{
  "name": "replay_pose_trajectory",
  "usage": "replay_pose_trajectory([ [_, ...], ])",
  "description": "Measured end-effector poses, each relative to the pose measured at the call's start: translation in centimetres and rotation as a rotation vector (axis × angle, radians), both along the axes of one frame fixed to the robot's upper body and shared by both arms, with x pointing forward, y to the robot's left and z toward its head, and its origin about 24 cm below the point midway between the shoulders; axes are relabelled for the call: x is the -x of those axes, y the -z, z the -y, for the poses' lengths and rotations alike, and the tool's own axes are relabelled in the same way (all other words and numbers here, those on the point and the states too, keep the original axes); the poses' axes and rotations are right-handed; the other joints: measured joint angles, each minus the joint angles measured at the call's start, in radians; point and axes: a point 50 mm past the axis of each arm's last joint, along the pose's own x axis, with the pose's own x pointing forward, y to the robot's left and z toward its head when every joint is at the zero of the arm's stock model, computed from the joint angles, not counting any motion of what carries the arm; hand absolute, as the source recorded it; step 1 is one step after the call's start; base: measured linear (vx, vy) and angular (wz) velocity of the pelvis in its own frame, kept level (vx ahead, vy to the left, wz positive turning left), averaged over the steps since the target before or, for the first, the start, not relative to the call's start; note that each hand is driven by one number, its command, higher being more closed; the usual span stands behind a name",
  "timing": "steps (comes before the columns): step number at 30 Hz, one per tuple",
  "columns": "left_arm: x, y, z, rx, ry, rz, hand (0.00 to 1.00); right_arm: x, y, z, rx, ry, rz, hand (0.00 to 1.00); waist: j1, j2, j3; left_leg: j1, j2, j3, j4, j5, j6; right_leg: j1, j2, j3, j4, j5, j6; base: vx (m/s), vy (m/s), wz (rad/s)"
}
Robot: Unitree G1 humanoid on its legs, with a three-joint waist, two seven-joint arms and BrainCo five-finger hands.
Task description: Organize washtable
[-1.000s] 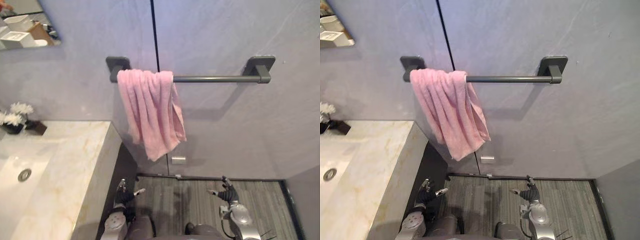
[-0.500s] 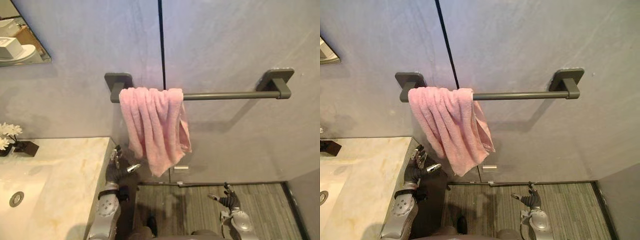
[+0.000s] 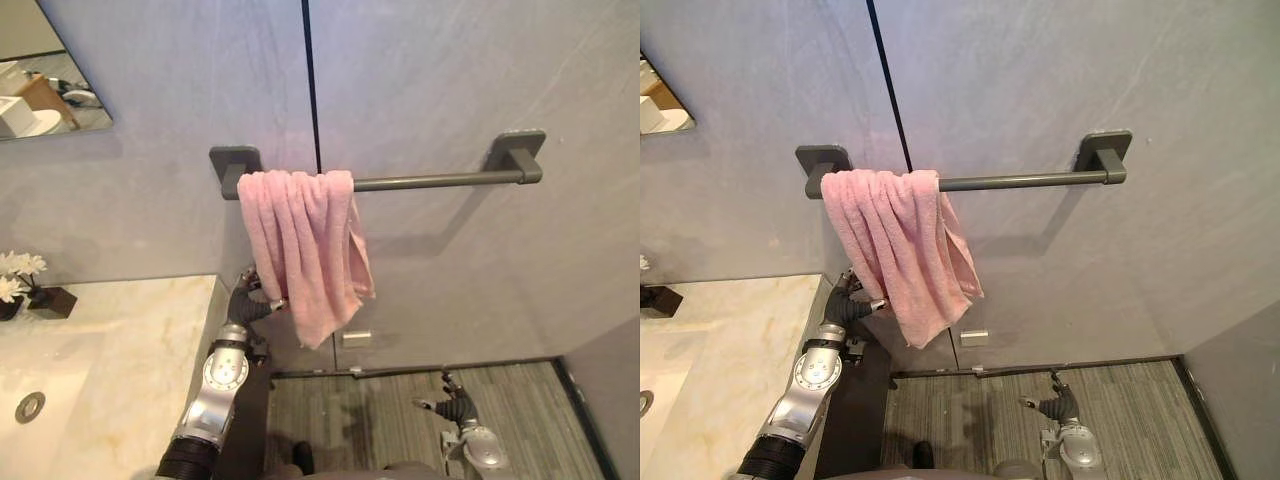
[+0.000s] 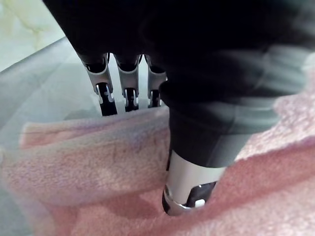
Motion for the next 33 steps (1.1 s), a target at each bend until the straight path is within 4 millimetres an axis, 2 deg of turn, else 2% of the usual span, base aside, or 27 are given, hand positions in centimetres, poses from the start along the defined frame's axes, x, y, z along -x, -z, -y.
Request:
replay_pose_trajectory([
  [4,-0.2,-0.3,-0.2,-0.053,0.014,0.01,1.0,-0.9,-0.9,0.0,0.006,-0.005,0.054,0.0,-0.003,-0.003,-0.002,-0.002,0.0,0.015,0.003,0.0,0.0,-0.002,0.0,0.018,-0.018,0.012,0.003,0.0,0.0,-0.12],
  [10,-0.2,-0.3,-0.3,-0.064,0.014,0.013,1.0,-5.2,-6.8,-0.3,0.039,-0.068,0.365,0.0,-0.001,-0.005,-0.004,-0.003,0.001,0.017,0.006,0.0,0.0,0.0,0.002,0.025,-0.03,0.023,0.001,0.01,-0.007,-0.04],
  [12,-0.1,-0.3,-0.3,-0.06,0.014,0.014,1.0,-6.1,-8.5,-0.8,0.052,-0.111,0.443,0.0,0.001,-0.007,-0.006,-0.003,0.004,0.021,0.007,0.0,0.0,-0.001,0.004,0.03,-0.031,0.025,-0.002,-0.01,-0.022,-0.05],
  [14,0.0,-0.3,-0.2,-0.056,0.016,0.013,1.0,-6.9,-10.6,-1.6,0.048,-0.153,0.551,0.0,0.004,-0.011,-0.009,-0.003,0.009,0.022,0.007,0.0,0.0,-0.001,0.008,0.033,-0.034,0.028,-0.004,-0.02,-0.027,-0.04],
  [17,0.4,0.1,0.2,-0.05,0.031,-0.002,1.0,-7.6,-12.4,-2.7,0.039,-0.203,0.639,0.0,0.005,-0.019,-0.023,-0.003,0.012,0.022,0.006,0.0,0.0,-0.001,0.009,0.035,-0.034,0.029,-0.005,-0.03,-0.022,-0.01],
  [22,1.1,0.5,1.5,-0.001,0.053,-0.016,1.0,-8.6,-14.0,-4.9,0.001,-0.293,0.726,0.0,0.01,-0.023,-0.035,-0.003,0.012,0.02,0.006,0.0,0.0,-0.002,0.009,0.035,-0.031,0.029,-0.005,-0.02,-0.008,0.01],
  [24,1.2,0.7,2.2,0.016,0.071,-0.02,1.0,-9.2,-14.6,-6.9,-0.057,-0.362,0.757,0.0,0.019,-0.021,-0.04,-0.003,0.012,0.017,0.006,0.001,0.001,-0.002,0.009,0.034,-0.028,0.029,-0.005,-0.04,-0.017,0.02],
  [26,1.2,0.7,2.5,0.035,0.074,-0.022,1.0,-9.4,-14.9,-7.6,-0.075,-0.388,0.765,0.0,0.026,-0.021,-0.04,-0.004,0.012,0.015,0.006,0.002,0.002,-0.002,0.008,0.032,-0.028,0.029,-0.005,-0.01,-0.007,0.03],
  [29,1.2,0.7,3.0,0.054,0.076,-0.021,1.0,-10.1,-15.8,-9.8,-0.137,-0.468,0.798,0.0,0.033,-0.021,-0.04,-0.009,0.012,0.004,0.006,0.008,0.003,-0.002,0.008,0.02,-0.027,0.029,-0.005,-0.02,-0.02,0.1],
  [30,1.3,0.8,3.2,0.055,0.074,-0.019,1.0,-10.3,-15.8,-10.3,-0.145,-0.486,0.799,1.0,0.033,-0.021,-0.04,-0.01,0.011,0.001,0.006,0.01,0.004,-0.002,0.008,0.017,-0.026,0.029,-0.005,-0.03,-0.024,0.09],
  [33,1.3,0.8,3.5,0.067,0.083,-0.022,1.0,-10.7,-15.6,-11.0,-0.159,-0.506,0.784,1.0,0.034,-0.021,-0.041,-0.013,0.011,-0.006,0.006,0.015,0.004,-0.002,0.008,0.01,-0.025,0.029,-0.005,-0.03,-0.019,0.08],
])
